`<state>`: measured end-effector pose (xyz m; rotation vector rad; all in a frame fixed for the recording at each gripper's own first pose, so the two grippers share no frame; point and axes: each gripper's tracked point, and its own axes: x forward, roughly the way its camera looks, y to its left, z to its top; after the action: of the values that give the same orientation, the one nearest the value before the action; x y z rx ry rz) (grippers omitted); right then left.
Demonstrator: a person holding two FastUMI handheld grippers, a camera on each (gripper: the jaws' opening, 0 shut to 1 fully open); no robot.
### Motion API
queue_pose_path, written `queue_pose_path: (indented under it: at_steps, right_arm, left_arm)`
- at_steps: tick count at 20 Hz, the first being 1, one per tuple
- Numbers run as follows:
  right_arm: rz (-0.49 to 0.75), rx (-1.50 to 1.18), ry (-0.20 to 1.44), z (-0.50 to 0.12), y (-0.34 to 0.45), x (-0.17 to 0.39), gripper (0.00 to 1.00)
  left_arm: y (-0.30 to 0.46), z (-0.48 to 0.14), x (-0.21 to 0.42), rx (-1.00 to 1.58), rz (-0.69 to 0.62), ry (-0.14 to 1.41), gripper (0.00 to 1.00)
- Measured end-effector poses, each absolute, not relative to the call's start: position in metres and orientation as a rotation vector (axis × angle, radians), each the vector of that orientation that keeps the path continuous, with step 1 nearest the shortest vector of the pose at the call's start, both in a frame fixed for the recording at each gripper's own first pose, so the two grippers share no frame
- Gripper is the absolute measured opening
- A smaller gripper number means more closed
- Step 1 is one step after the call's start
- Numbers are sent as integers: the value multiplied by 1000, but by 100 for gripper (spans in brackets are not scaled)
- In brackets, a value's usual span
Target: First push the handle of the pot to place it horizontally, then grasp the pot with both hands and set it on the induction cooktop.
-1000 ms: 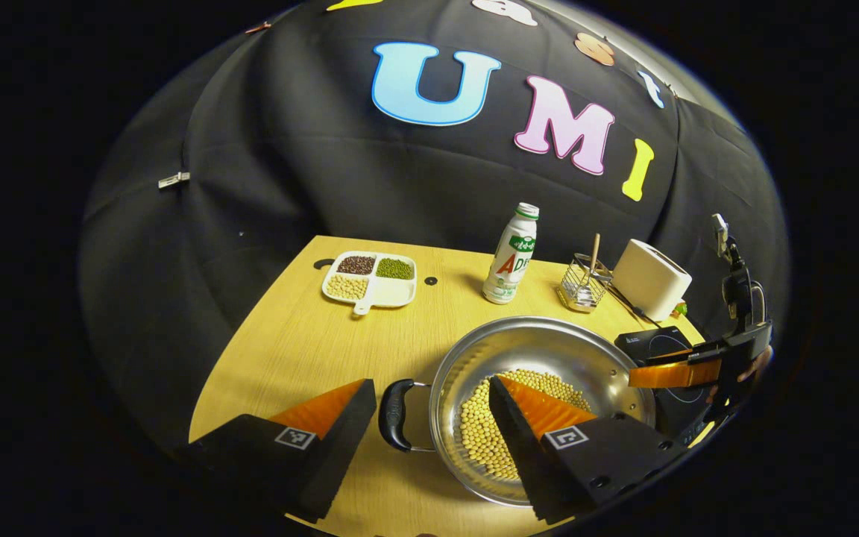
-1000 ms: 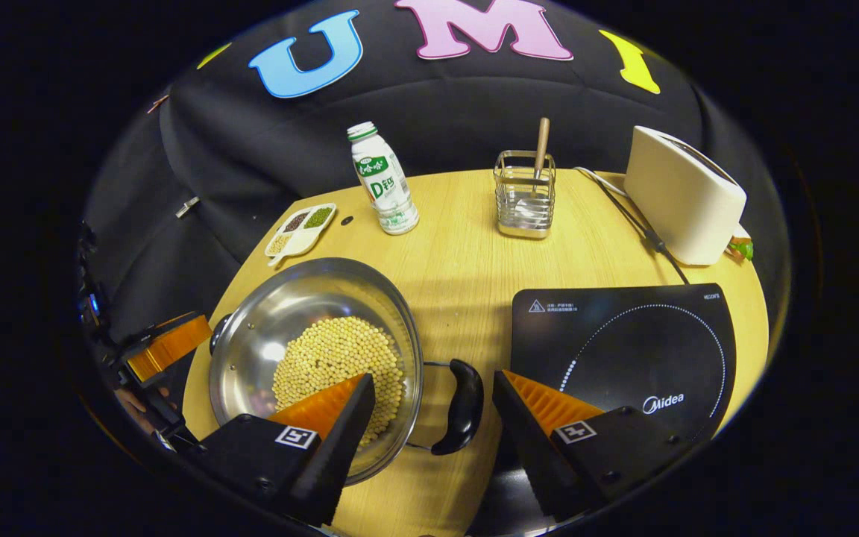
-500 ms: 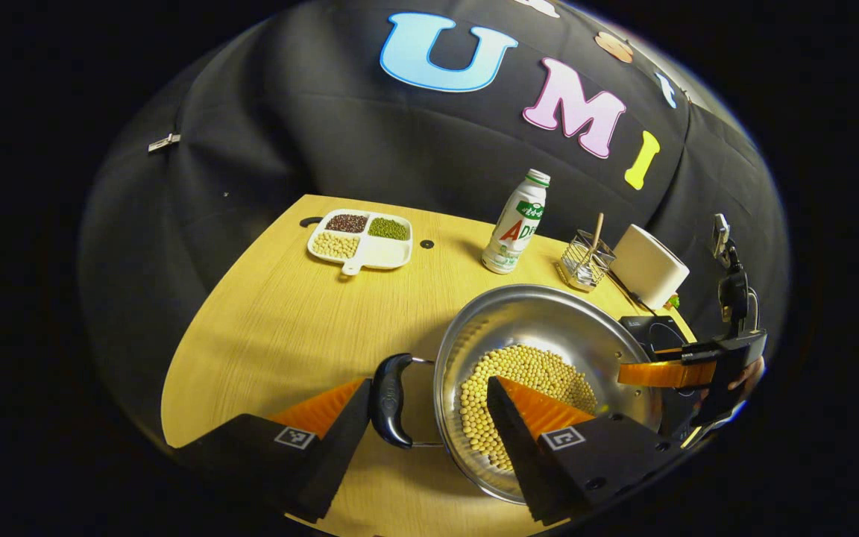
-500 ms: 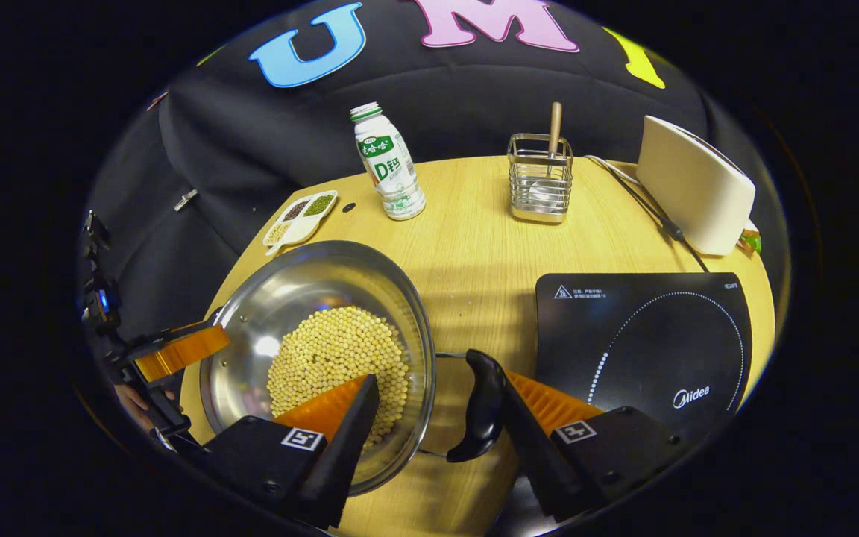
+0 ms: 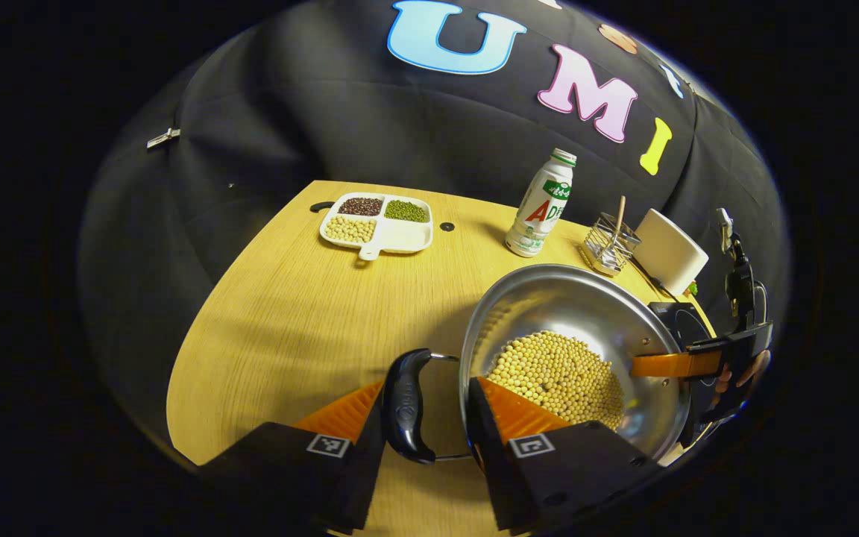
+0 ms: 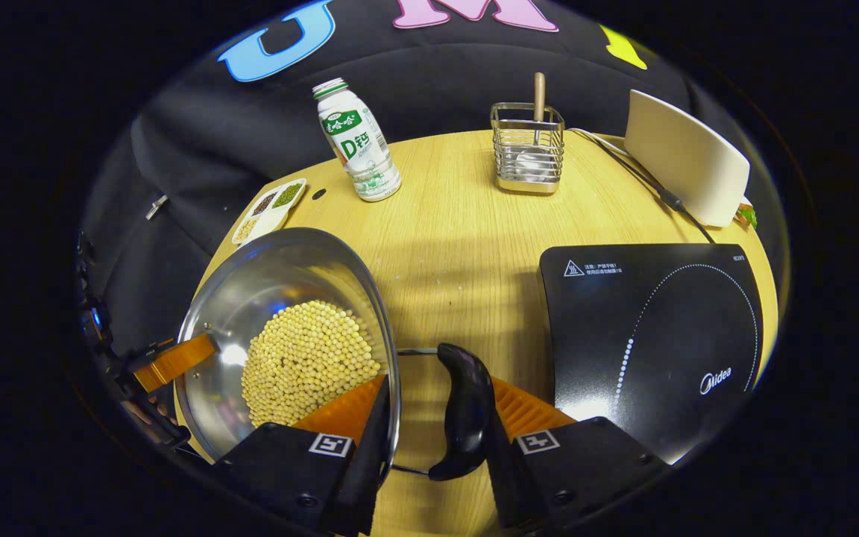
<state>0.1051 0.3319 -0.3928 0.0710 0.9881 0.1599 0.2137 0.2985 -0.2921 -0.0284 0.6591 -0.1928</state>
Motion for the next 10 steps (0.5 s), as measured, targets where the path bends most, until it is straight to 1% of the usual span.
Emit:
queue_pose_path:
  at_steps: [1, 4, 6, 7, 8, 10]
  right_arm:
    - [166, 74, 992, -393, 333, 105, 69]
    - [170, 80, 977, -393, 334, 106, 58]
    - [168, 100, 977, -394, 332, 109, 59]
    - [170, 95, 970, -392, 333, 108, 54]
    - [169, 89, 965, -391, 332, 108, 59]
    - [155, 98, 944, -389, 330, 107, 59]
  left_arm:
    - [299, -295, 212, -37, -194, 672, 63]
    - [297, -296, 212, -58, -184, 661, 62]
    - [297, -295, 212, -73, -169, 652, 60]
    - [295, -295, 210, -75, -166, 656, 57]
    - [296, -295, 209, -65, -161, 655, 55]
    - [296, -295, 206, -43, -163, 655, 55]
